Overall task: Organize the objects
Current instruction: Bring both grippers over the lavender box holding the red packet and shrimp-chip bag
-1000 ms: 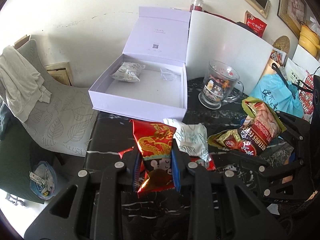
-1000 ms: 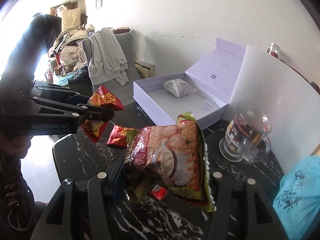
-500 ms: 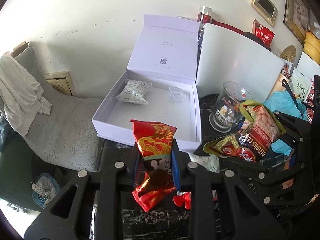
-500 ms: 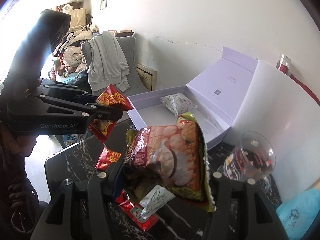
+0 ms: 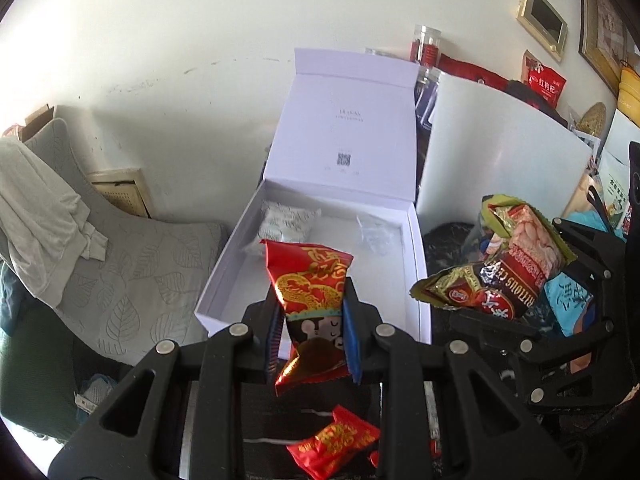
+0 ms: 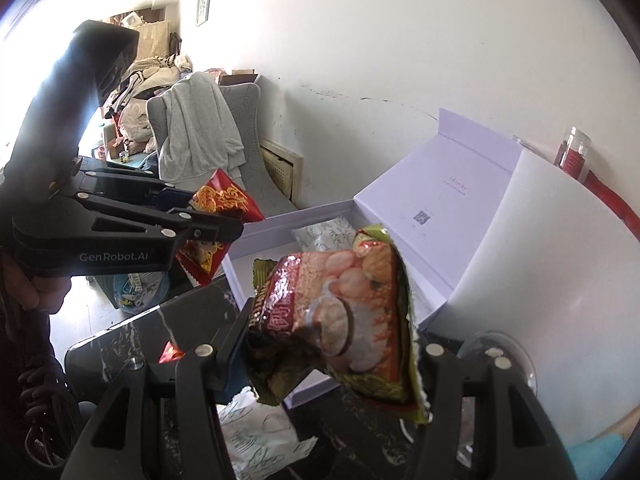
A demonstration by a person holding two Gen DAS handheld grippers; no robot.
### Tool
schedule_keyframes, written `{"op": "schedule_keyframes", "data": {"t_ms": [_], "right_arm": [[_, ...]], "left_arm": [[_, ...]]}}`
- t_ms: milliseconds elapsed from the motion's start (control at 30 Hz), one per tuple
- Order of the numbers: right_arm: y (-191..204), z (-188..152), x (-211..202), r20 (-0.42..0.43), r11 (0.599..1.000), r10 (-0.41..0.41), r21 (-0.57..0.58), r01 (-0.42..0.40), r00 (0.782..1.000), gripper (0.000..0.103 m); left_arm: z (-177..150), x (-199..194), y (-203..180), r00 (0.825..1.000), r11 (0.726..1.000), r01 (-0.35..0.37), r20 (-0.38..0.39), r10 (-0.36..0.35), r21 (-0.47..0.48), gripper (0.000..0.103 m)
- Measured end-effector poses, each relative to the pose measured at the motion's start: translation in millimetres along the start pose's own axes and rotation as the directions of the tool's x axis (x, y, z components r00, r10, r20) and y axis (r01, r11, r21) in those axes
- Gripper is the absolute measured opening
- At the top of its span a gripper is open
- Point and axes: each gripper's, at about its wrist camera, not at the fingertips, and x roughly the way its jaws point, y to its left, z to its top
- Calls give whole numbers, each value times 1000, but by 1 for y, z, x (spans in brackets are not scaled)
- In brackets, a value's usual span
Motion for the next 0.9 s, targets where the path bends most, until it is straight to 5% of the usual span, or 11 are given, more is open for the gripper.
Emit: {"op": "schedule_keyframes", "data": {"t_ms": [900], "right_arm": [[-68,76,58,58,991,-99,102,92,993,59]], "left_arm": [[89,78,7,993,992,-99,67,94,75,25]]}}
